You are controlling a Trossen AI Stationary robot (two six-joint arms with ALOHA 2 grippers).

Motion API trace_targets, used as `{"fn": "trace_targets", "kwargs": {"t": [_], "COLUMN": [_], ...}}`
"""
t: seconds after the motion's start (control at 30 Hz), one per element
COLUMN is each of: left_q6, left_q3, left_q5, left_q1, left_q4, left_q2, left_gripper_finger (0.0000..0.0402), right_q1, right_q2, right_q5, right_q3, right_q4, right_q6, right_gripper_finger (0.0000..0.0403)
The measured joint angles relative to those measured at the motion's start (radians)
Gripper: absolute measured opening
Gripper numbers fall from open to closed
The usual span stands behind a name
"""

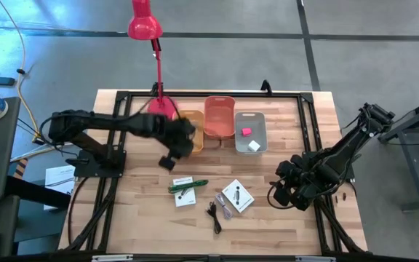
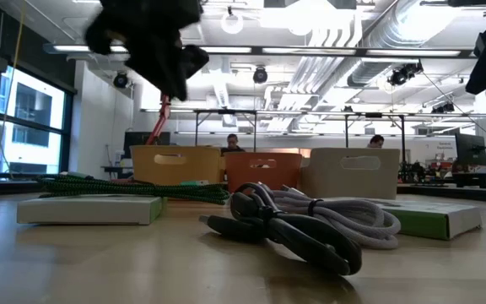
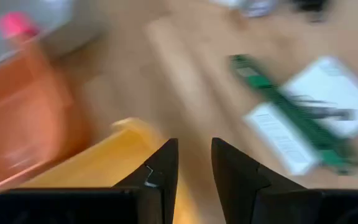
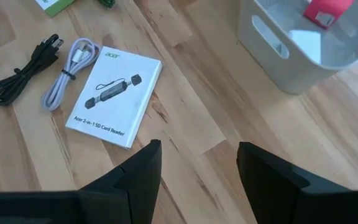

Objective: Pick and place items into bin
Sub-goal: Put the green charger cable into the yellow bin

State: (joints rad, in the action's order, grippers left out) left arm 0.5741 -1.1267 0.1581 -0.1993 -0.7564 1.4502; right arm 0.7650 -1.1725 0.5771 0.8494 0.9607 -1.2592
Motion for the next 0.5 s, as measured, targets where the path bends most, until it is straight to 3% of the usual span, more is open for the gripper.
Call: {"fn": "trace_targets", "kwargs": {"t": [0.23, 0.5], "left_q6": [-0.188, -0.445], "left_q3": [0.000, 0.080], "left_q5": [-0.043, -0.192], "left_q1": [0.205, 0.380], "left_q4": [-0.018, 0.018], "left_q2": [0.000, 0.000], "left_gripper_finger": [0.0082, 0.0084], "right_q1": [0.000, -0.001], "right_q2": [0.000, 0.000], "right_q5": [0.037, 0.086], "right_q3": [0.000, 0.000], "right_q4": [0.025, 0.066], "right_q6": [0.037, 0.077], "right_gripper_finger": [0.0199, 0.0199]}}
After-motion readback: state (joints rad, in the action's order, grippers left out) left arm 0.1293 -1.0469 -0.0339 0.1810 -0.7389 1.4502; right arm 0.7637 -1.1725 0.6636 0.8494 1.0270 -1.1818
